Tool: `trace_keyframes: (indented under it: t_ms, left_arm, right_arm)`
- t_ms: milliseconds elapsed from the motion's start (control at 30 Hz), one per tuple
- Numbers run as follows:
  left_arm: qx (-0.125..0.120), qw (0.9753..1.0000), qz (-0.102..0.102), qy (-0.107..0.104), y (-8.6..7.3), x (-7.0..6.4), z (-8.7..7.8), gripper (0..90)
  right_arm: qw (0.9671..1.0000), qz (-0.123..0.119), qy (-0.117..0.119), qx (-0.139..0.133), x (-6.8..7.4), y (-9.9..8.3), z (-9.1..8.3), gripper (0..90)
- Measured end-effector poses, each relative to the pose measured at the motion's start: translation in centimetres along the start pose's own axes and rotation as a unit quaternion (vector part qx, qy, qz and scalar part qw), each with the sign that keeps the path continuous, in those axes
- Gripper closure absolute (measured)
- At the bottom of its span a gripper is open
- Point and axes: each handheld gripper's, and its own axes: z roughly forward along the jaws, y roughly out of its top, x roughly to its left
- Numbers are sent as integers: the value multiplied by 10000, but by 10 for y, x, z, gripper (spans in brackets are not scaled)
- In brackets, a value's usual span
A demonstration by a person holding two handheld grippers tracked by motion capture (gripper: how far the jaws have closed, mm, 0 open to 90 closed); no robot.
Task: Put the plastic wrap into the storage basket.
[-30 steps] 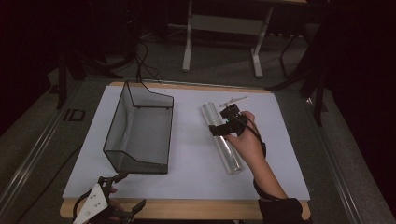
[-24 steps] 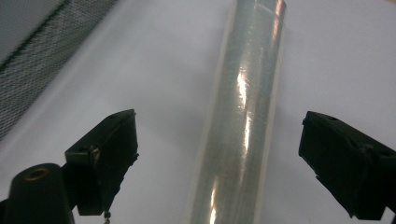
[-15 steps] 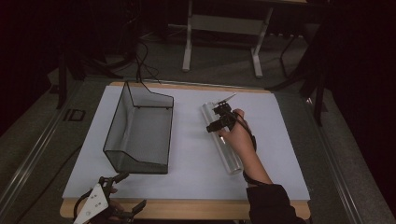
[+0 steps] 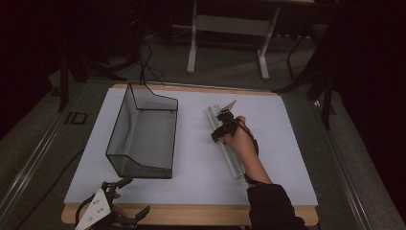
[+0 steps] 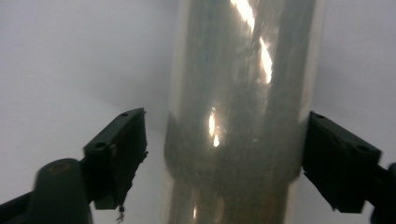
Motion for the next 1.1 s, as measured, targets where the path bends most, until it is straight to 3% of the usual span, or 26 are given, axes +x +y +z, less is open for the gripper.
trace_keyframes:
  t_ms: [200,433,567,767,900,1100]
  left_arm:
    - [23,10000,11,-3,0,0,1,19]
    - [37,10000,10,-2,-1,-1,1,19]
    - [43,10000,29,-6,-1,-1,1,19]
    - [54,10000,27,22,-1,-1,1,19]
    - [53,10000,33,6,-1,-1,1,19]
    - [69,10000,50,25,-1,-1,2,19]
  right_arm:
    - [9996,39,39,267,-1,-1,6,210]
    - [9988,-39,-100,486,0,-1,12,297]
    - [9980,-109,-241,579,3,1,12,302]
    - [9965,155,-326,758,4,3,10,318]
    - [9973,314,-241,615,2,4,0,320]
    - [9971,399,-164,628,-1,7,-17,321]
